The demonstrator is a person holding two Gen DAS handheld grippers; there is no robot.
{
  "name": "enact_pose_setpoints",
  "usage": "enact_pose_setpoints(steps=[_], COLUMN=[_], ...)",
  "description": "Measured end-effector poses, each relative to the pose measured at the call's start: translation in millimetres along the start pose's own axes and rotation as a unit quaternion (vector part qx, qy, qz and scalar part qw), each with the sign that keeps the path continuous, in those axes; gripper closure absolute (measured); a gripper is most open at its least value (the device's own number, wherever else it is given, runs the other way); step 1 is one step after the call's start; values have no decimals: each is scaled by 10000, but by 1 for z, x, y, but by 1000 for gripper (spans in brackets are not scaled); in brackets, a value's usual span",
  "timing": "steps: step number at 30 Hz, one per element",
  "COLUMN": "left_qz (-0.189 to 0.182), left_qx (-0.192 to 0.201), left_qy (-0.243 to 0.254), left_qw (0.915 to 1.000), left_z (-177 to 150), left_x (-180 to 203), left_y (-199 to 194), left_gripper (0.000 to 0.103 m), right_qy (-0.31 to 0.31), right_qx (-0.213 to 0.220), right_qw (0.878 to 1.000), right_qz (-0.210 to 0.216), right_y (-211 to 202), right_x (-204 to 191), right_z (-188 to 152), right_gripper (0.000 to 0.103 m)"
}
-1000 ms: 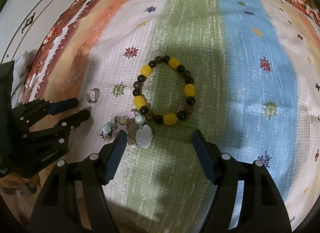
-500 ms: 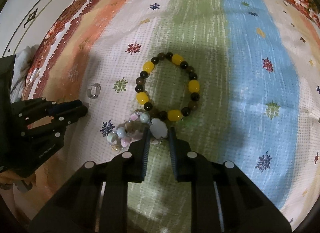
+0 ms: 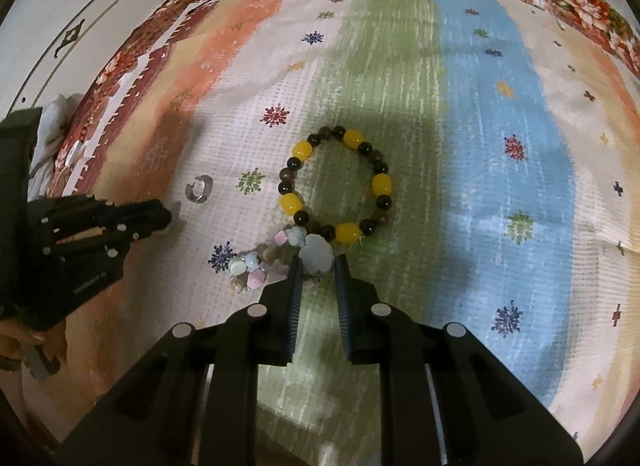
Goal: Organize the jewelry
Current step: 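Grasp the gold ring with the left tool while the right tool grasps the white shell charms, then lift the gold ring and shell charms and carry both over the silver tin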
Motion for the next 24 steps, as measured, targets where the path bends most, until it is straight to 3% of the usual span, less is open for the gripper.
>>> enact_pose_setpoints(steps=[24], left_qz=[-274], left_qx=[503], left_qy=[-280], left_qw=[9980], left_z=[-37], left_x=[17], left_y=[-50], left_gripper=[92], right_qy=[-66], right_qx=[585], right_qw=[9977], right_qz=[-321], right_y=[-54], right_x=[-16], right_z=[-48], right_gripper=[85])
Point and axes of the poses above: each gripper's, at about its wrist camera, not at the fingertips, and y roughly the way its jaws point, x to its right, z to its top, the point moved 2 cm from there along y, roughly the way its jaws point, and after that the axes turned 15 degrees about -x, right-handed, at the moved point
